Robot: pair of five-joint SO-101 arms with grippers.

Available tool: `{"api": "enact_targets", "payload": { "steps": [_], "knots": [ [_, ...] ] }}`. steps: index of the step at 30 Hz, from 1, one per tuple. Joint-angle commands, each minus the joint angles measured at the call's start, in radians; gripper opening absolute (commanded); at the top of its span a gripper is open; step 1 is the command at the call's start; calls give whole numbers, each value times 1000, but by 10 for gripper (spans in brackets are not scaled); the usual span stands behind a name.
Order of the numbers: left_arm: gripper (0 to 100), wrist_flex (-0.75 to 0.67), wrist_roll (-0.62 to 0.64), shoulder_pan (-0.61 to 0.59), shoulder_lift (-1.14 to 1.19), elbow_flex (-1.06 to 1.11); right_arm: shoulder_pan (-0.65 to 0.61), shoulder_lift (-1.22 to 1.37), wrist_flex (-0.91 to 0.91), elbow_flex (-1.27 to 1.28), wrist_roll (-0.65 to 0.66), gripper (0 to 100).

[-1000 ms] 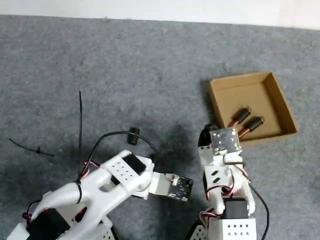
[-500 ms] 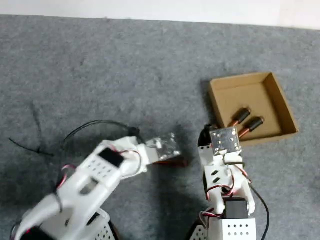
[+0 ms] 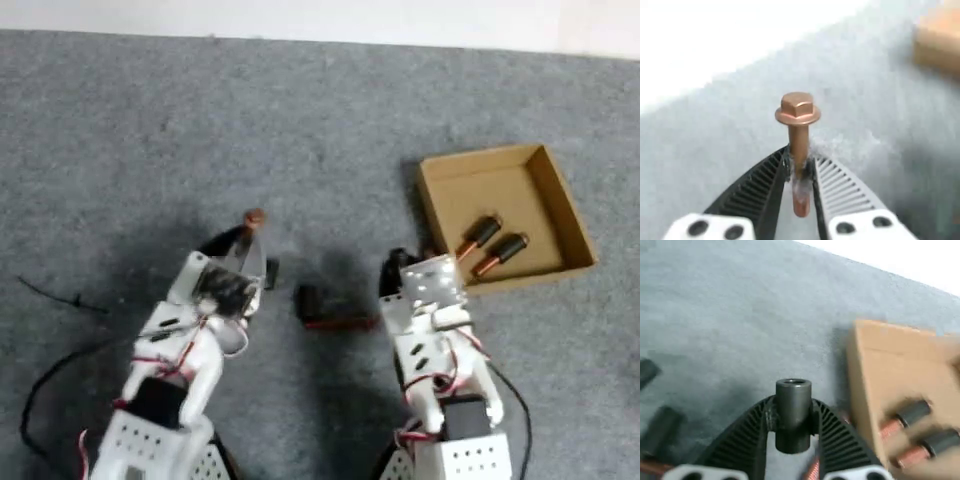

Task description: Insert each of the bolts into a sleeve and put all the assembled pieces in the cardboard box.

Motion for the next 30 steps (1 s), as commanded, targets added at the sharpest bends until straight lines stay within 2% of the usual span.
{"api": "enact_targets", "payload": {
  "steps": [1,5,13,18,20,26,30],
  "knots": [
    [7,11,17,-22,-160,18,-51,-19,-99,133,34,5],
    [7,-31,20,-18,-130,18,-87,-19,-104,151,123,5],
    [7,-6,21,-15,-130,19,-222,-19,-105,151,126,5],
    [6,-57,57,1,-131,18,-263,-15,-162,151,121,5],
    [6,-86,198,-2,-131,18,-289,-15,-179,151,121,5],
    [7,-157,724,13,-131,18,-384,-15,-180,151,127,5],
    [7,-224,911,71,-130,18,-420,-15,-180,151,198,5]
  ]
}}
